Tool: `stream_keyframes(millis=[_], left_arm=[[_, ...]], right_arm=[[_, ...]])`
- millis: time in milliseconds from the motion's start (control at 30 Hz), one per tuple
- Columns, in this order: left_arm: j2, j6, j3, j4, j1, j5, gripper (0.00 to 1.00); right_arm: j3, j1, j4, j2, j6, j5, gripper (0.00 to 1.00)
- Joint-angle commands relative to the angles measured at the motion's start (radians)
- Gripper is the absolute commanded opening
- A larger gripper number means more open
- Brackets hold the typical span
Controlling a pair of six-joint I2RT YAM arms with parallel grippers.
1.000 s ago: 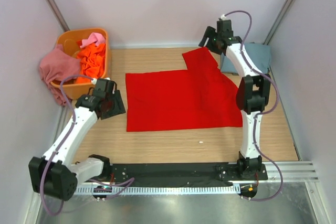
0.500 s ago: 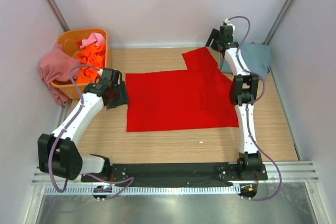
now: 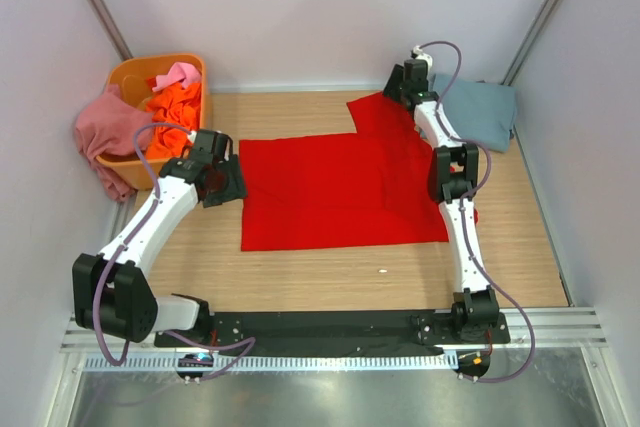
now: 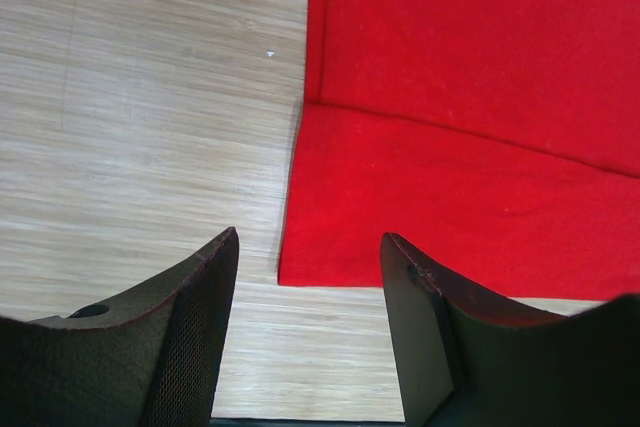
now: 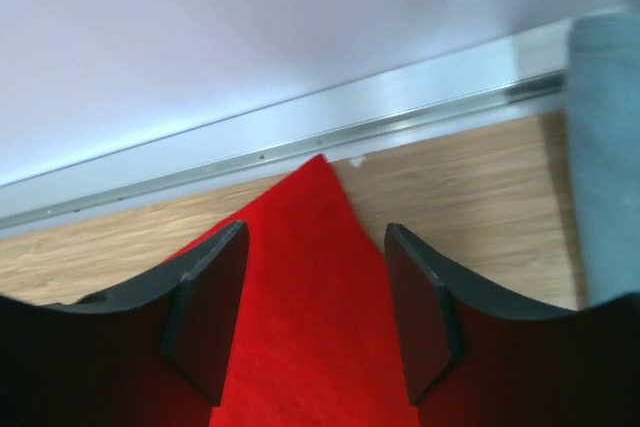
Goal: Fold and stack the t-shirts
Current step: Fold the tshirt
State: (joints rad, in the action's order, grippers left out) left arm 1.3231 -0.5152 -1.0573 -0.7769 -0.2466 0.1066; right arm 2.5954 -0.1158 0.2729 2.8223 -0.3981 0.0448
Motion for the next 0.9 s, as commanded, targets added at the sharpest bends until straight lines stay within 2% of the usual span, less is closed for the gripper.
stream_keyframes(millis=[0,33,200,333,467,567,733,767,867], left_arm=[[-0.012,0.014,0.005,0.024,-0.003,-0.016,0.60],[-0.015,0.014,0.005,0.024,-0.003,-0.016,0.60],[-0.013,0.014,0.003,0.024,-0.003,-0.018,0.60],[-0.012,0.014,0.002,0.021,-0.003,-0.013,0.60],[0.002,0.012,-0.001,0.021,-0.003,-0.001,0.60],[0.036,0.004,-0.012,0.030,-0.005,0.011,0.61],[0.155,-0.037,-0.142,0.007,-0.003,0.024,0.60],[0.206,-0.054,-0.185,0.016,-0.005,0.028,0.60],[0.296,-0.086,-0.291,0.050,-0.003,0.080,0.58]], right_arm=[[0.042,-0.015,-0.041,0.020,-0.027,-0.014,0.58],[0.042,-0.015,-0.041,0.025,-0.030,-0.023,0.56],[0.038,-0.015,-0.038,0.035,-0.028,-0.023,0.29],[0.020,-0.015,-0.037,0.028,-0.012,-0.014,0.01],[-0.030,-0.015,-0.055,-0.017,0.010,-0.016,0.01],[-0.151,-0.015,-0.139,-0.130,-0.002,-0.033,0.01],[-0.476,-0.016,-0.267,-0.374,-0.050,-0.089,0.01],[-0.571,-0.018,-0.353,-0.403,-0.048,-0.095,0.01],[-0.615,-0.019,-0.367,-0.451,-0.007,-0.108,0.01]])
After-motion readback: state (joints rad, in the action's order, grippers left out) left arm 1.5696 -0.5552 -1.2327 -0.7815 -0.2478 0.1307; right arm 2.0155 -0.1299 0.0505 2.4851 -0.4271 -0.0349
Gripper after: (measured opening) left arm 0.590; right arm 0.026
